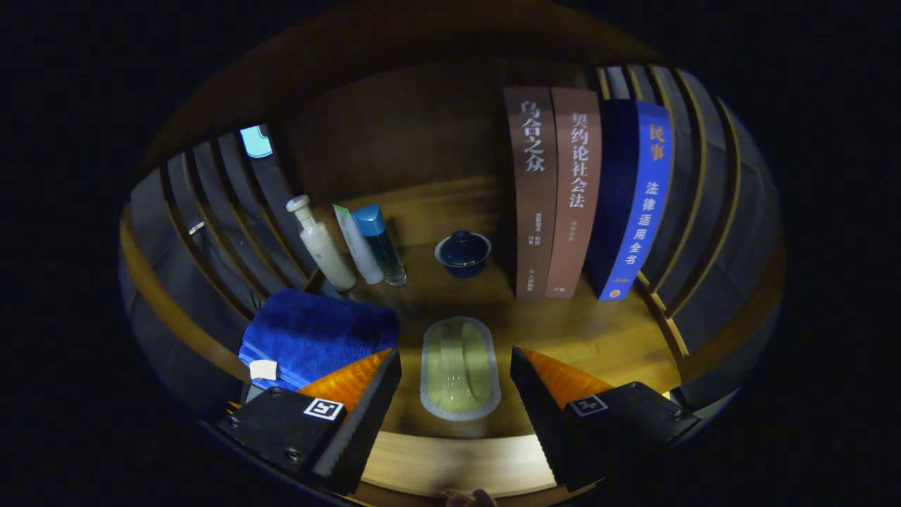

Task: Pull open the drawer, take out the items inside it, and place them on the countertop above the cabinet.

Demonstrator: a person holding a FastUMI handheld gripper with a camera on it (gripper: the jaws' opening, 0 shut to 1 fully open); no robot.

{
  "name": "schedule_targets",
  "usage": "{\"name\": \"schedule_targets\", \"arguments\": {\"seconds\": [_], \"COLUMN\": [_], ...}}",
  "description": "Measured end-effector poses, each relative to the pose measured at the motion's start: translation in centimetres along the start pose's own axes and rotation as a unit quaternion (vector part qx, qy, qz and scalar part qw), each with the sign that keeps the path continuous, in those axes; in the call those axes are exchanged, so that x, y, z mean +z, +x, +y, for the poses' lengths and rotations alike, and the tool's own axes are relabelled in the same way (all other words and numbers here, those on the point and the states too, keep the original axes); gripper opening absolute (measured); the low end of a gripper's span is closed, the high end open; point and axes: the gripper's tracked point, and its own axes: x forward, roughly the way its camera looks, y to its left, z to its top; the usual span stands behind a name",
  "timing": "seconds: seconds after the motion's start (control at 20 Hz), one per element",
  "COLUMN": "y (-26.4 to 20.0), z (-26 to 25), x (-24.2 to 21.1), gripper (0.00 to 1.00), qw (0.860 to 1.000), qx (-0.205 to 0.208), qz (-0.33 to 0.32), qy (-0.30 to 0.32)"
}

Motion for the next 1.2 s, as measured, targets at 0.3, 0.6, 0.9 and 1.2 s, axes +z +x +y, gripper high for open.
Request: {"name": "schedule_targets", "arguments": {"seconds": [0.3, 0.6, 0.9, 1.2], "y": [-8.0, -17.2, -19.6, -17.2], "z": [0.4, 1.4, 1.0, 0.8], "x": [-2.3, -8.5, -18.4, -23.6], "gripper": [1.00, 0.99, 0.99, 0.99], "qw": [0.996, 0.979, 0.973, 0.973], "qx": [0.007, 0.009, 0.007, -0.003], "qz": [-0.092, -0.200, -0.228, -0.228], "qy": [-0.005, -0.030, -0.027, -0.025]}}
